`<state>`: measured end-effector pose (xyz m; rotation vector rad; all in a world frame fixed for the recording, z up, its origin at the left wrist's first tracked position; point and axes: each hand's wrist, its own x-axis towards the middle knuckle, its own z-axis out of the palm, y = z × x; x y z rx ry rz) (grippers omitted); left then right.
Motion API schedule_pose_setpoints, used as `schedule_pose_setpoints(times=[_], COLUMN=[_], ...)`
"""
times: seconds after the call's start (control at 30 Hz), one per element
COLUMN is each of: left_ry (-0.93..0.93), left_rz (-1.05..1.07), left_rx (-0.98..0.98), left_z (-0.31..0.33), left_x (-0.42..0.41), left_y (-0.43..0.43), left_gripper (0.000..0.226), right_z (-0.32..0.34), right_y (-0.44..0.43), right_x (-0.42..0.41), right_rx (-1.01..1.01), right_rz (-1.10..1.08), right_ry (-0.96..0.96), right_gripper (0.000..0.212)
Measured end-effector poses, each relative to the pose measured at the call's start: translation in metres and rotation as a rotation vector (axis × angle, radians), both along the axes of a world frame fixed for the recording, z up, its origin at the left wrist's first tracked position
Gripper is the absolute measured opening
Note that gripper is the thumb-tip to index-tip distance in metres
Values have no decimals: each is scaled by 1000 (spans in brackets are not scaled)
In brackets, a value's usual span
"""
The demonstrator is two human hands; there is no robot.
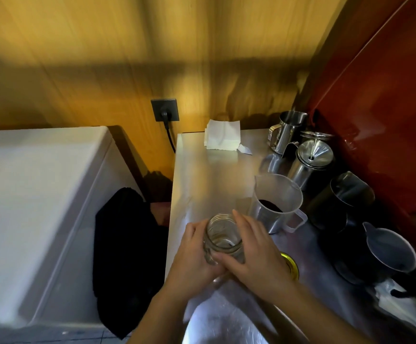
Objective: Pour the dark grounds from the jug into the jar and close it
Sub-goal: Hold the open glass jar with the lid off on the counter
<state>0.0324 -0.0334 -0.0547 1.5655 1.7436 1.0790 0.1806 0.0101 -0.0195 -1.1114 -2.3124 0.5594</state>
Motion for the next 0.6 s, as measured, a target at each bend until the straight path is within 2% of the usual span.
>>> schedule_pose_setpoints(times=[0.17, 0.33, 0.4, 0.5, 0.6], left_ry=[-46, -62, -95, -120, -104], left_rz=[-194, -217, -215, -215, -215], left_rx=[-34, -4, -4, 6, 11], left_z=[11, 9, 8, 6, 5], left_x=[-12, -15, -15, -14, -15], left_y=[11, 15, 15, 15, 15], left_gripper=[72, 74, 77, 80, 78], right_z=[-3, 1, 6, 10, 7], right_y=[-3, -5, -5, -1, 8], right_x=[3, 5, 9, 21, 34], right_rx=[40, 11, 35, 174, 122], right_rz=[-58, -76, -116, -282, -535], right_ry=[-2, 23, 97, 265, 390], right_gripper=[83, 78, 66, 43, 40])
